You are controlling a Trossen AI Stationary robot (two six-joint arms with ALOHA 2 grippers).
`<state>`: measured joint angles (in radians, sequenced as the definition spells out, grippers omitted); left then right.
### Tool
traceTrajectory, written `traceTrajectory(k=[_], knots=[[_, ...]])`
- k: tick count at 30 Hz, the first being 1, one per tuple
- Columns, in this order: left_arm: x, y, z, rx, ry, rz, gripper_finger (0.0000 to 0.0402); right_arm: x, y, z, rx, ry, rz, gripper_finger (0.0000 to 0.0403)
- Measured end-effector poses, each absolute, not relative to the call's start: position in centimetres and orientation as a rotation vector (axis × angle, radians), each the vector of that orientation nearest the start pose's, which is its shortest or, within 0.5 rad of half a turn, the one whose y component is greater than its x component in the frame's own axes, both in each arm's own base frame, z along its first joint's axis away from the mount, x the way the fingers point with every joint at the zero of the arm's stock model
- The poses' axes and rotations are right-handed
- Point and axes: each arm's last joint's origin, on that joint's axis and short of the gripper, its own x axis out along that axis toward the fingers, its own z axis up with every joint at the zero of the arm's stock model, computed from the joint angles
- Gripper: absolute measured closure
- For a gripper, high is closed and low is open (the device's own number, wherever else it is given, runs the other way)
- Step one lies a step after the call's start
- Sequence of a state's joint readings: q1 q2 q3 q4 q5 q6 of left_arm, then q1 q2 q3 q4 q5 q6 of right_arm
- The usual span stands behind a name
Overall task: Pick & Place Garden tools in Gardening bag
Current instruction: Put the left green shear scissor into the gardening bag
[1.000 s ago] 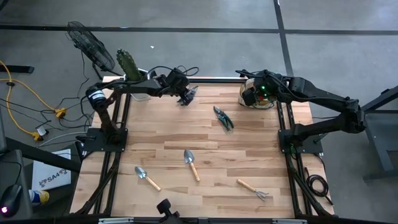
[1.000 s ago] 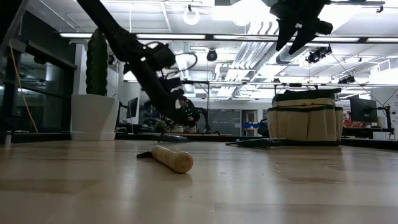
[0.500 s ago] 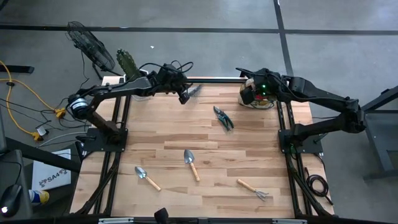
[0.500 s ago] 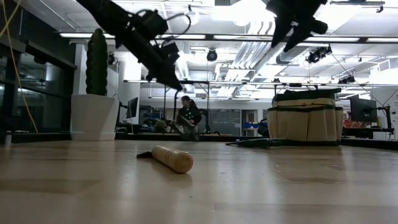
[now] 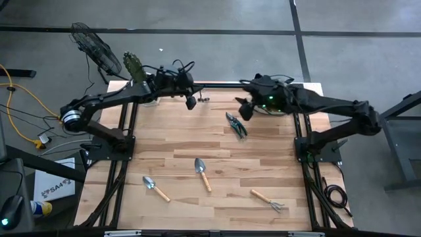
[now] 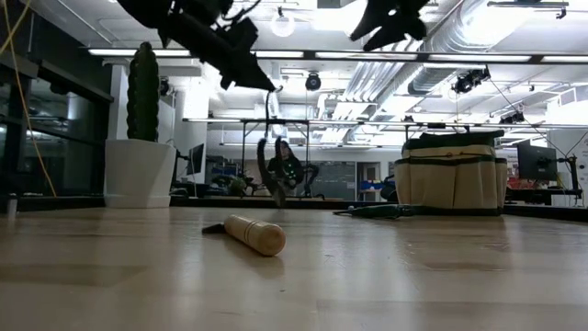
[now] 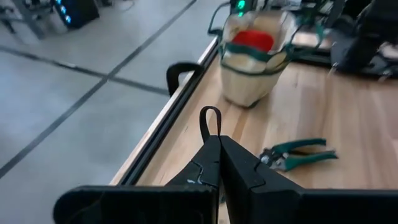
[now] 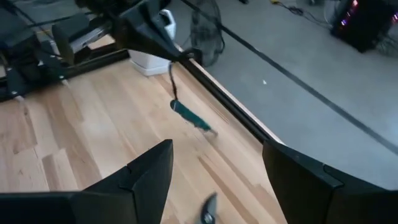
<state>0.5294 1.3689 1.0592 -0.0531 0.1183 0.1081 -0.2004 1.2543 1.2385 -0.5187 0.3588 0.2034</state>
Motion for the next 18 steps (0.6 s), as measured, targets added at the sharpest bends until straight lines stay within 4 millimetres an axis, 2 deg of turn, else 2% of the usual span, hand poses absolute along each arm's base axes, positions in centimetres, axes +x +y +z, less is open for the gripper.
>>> traceTrajectory(k=[13,18], knots=[[26.4,14.8,33.5,0.011,0.252,0.312,0.0401,33.0,-5.9,33.2,0.06,0.356,-0.519,0.0162],[26.5,14.7,34.8,0.022,0.213,0.289,0.0401,35.2,-6.3,31.9,0.105,0.274,-0.537,0.0162]])
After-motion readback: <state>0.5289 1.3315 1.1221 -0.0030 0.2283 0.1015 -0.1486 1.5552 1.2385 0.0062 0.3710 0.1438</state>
